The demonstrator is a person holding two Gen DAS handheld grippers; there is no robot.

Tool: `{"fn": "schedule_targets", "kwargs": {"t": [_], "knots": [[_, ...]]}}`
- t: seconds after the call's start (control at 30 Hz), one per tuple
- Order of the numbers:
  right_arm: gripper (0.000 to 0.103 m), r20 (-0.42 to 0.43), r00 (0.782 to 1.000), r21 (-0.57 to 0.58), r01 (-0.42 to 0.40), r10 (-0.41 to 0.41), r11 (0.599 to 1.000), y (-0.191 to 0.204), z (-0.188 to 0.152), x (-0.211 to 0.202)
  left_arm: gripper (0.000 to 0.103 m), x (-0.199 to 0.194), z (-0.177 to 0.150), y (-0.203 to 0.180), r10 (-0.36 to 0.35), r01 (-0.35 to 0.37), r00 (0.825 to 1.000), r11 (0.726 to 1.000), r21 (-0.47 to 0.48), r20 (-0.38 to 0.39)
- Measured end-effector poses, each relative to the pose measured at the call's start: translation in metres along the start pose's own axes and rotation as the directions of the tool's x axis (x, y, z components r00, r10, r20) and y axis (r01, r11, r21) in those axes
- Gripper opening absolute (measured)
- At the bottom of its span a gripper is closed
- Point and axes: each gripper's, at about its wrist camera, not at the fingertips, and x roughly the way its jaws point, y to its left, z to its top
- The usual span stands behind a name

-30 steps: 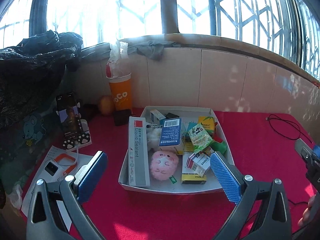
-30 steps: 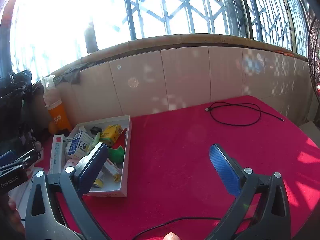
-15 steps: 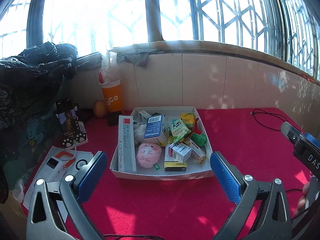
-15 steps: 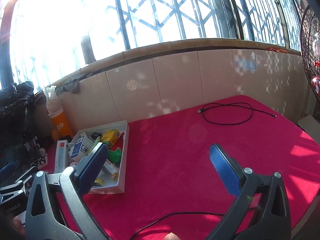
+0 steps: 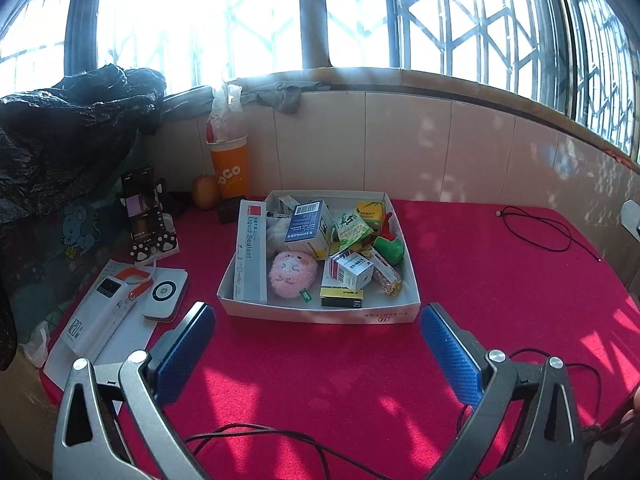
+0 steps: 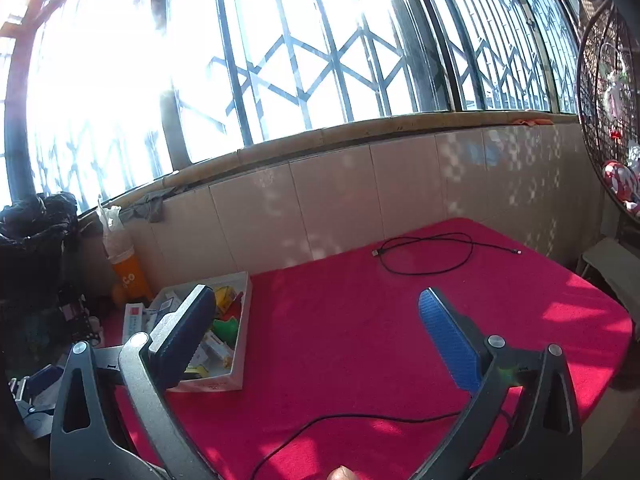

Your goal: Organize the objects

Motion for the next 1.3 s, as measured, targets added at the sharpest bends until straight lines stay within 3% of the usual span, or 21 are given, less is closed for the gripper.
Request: {"fn": "schedule_targets", "kwargs": {"t": [0.27,0.47,1.3], "knots": [[0.103,-0.149,0.988,-0.013,-0.043,0.040,0.999,0.004,-0.030,0.015,0.103,-0.011,-0.005,-0.008,0.013,-0.014,0.999,0.999,0.038,0.032],[0.103,-0.162,0.986,-0.018,-0.044,0.040,0.999,0.003,-0.033,0.017,0.103,-0.001,-0.006,-0.003,0.016,-0.016,1.000,1.000,0.016,-0.007],[0.103,-0.175,0.984,-0.021,-0.034,0.030,0.999,0.003,-0.033,0.021,0.103,-0.001,-0.006,-0.004,0.013,-0.013,1.000,1.000,0.020,-0.002]]}}
